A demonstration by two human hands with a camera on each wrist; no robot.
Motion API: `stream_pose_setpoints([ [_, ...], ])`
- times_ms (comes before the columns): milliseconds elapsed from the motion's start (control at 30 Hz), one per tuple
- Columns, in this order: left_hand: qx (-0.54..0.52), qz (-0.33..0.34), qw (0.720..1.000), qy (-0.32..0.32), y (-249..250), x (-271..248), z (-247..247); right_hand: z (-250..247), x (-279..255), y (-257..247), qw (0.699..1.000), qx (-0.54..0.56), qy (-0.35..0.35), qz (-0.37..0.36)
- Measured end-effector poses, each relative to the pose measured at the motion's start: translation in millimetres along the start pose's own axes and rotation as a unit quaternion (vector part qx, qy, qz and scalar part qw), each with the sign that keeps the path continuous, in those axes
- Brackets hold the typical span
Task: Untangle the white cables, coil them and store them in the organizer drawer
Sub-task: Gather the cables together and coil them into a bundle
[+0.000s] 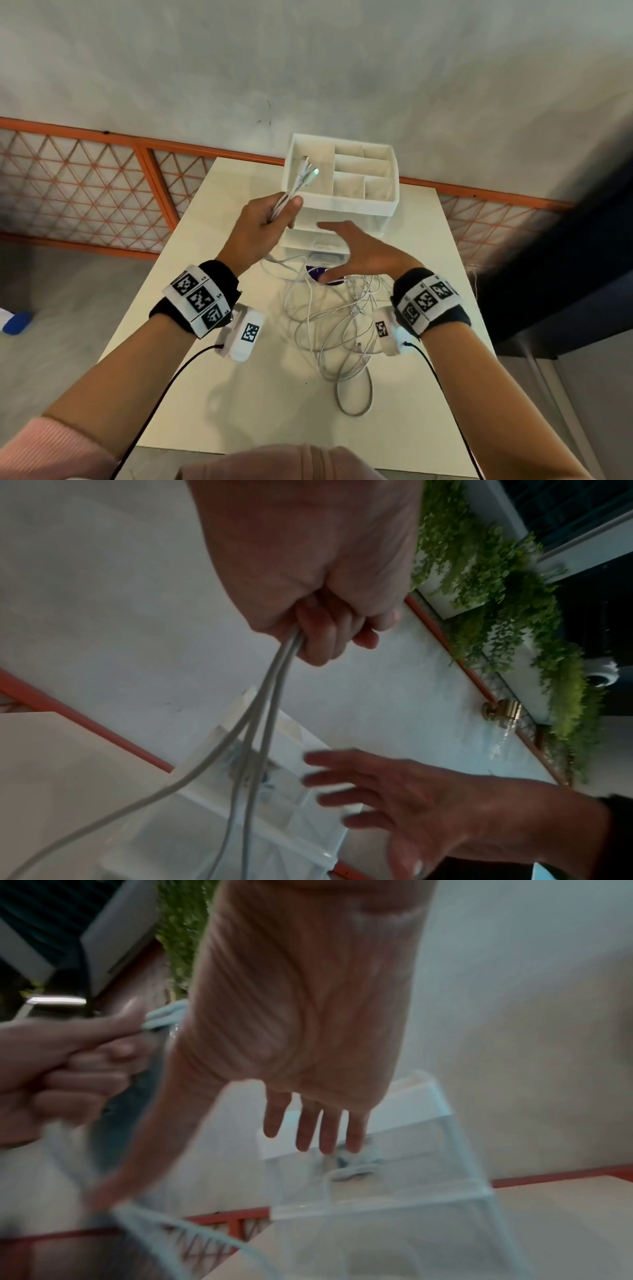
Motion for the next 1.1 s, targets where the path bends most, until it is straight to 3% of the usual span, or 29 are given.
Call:
stream_pose_setpoints([
  [133, -0.091, -0.004, 0.995, -0.042, 26, -3, 16, 43, 12, -56, 0.995, 0.069, -0.037, -0.064],
  [267, -0.103, -0.037, 0.993, -0.050, 20, -3, 11, 73, 26, -38, 0.996, 0.065, -0.038, -0.046],
  [367, -0.053, -0.035, 0.998, -0.016, 6, 0, -13, 75, 26, 6, 0.998, -0.048, -0.031, -0.018],
  [500, 0.072, -0.030, 0.997, -0.010, -19, -1, -33, 57, 17, 37, 0.998, -0.062, 0.005, 0.006],
  [667, 0.221, -0.078, 0.965, -0.120, -64, -14, -4, 19, 19, -5, 0.998, 0.044, 0.053, -0.017],
  [767, 0.232, -0.084, 0.960, -0.129, -69, -20, 9, -12, 21, -35, 0.992, 0.085, 0.088, -0.036],
  [933, 0.047, -0.032, 0.997, -0.043, -30, -10, 1, -43, 16, -49, 0.979, 0.166, 0.113, -0.043],
  [1000, 0.004, 0.012, 1.000, 0.005, -1, -4, -9, -32, 12, -39, 0.979, 0.183, 0.088, -0.026],
  [1100, -0.071, 0.025, 0.994, 0.085, 21, 11, -32, 3, 9, 0, 0.991, 0.128, 0.034, 0.007],
])
Point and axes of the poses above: each hand's wrist, its own x-axis towards the middle knuckle, its own z-axis out of the palm, y = z × x, the point moved 10 cm from there along x, towards the middle knuckle, and after that the axes turned 12 degrees about y, right-handed, at the moved point
